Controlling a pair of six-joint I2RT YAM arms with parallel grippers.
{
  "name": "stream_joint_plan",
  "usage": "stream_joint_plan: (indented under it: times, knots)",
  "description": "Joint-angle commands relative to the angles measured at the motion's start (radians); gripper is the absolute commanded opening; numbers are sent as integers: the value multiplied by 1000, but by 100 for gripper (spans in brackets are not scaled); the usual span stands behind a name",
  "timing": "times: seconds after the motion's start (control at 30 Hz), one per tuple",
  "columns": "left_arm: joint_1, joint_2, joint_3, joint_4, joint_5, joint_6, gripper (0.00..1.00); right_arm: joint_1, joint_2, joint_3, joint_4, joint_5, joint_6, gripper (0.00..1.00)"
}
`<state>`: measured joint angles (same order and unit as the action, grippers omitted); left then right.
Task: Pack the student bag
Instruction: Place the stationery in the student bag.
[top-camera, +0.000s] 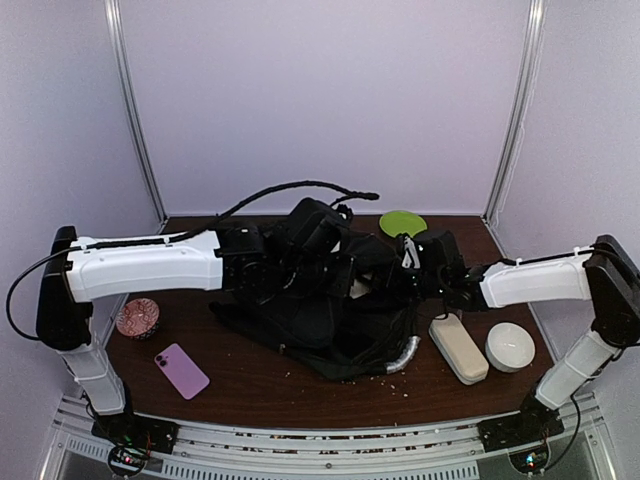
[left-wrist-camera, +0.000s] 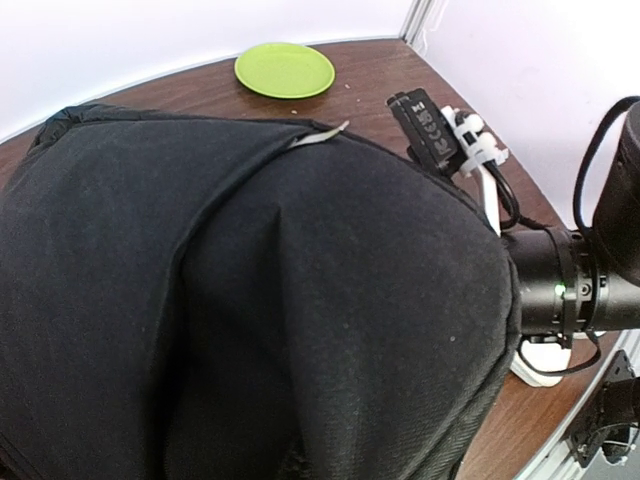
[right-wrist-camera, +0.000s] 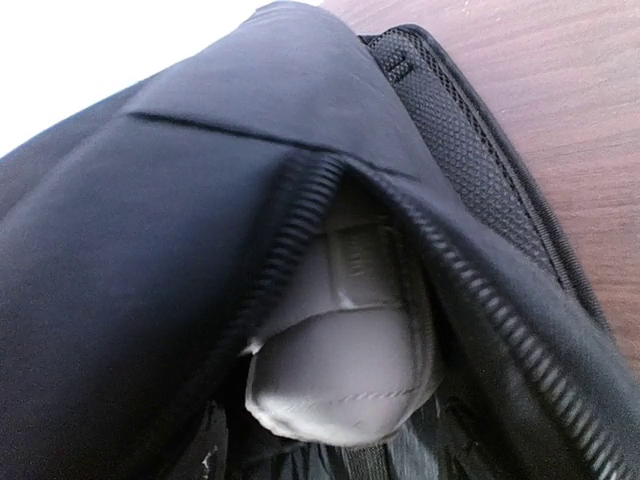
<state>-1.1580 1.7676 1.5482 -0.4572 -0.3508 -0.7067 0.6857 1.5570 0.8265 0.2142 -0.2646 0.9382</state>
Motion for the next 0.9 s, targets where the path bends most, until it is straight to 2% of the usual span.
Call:
stream_joint_plan:
  times: [0.0, 0.27, 0.47, 0.57, 0.67, 0.8, 0.87]
  knots:
    - [20, -14, 9, 63, -4, -13, 0, -2, -98, -27, -104, 23, -128, 73]
    - [55, 49, 89, 75, 10, -27, 0, 90, -142, 0, -179, -102, -196, 74]
    - [143, 66, 80, 84, -7, -74, 0, 114, -222, -29, -241, -109, -219, 75]
    - [172, 57, 64, 47, -58, -77, 0, 117, -282, -44, -308, -85, -261, 75]
    - [197, 26, 10, 13, -124, -99, 0, 116, -363, -60, -412, 25, -313, 75]
    - [218, -39, -117, 34, -145, -152, 0, 95, -481, -106, -558, 335, -328, 77]
    - [219, -51, -158, 39, -144, -161, 0, 57, -508, -122, -630, 434, -317, 79]
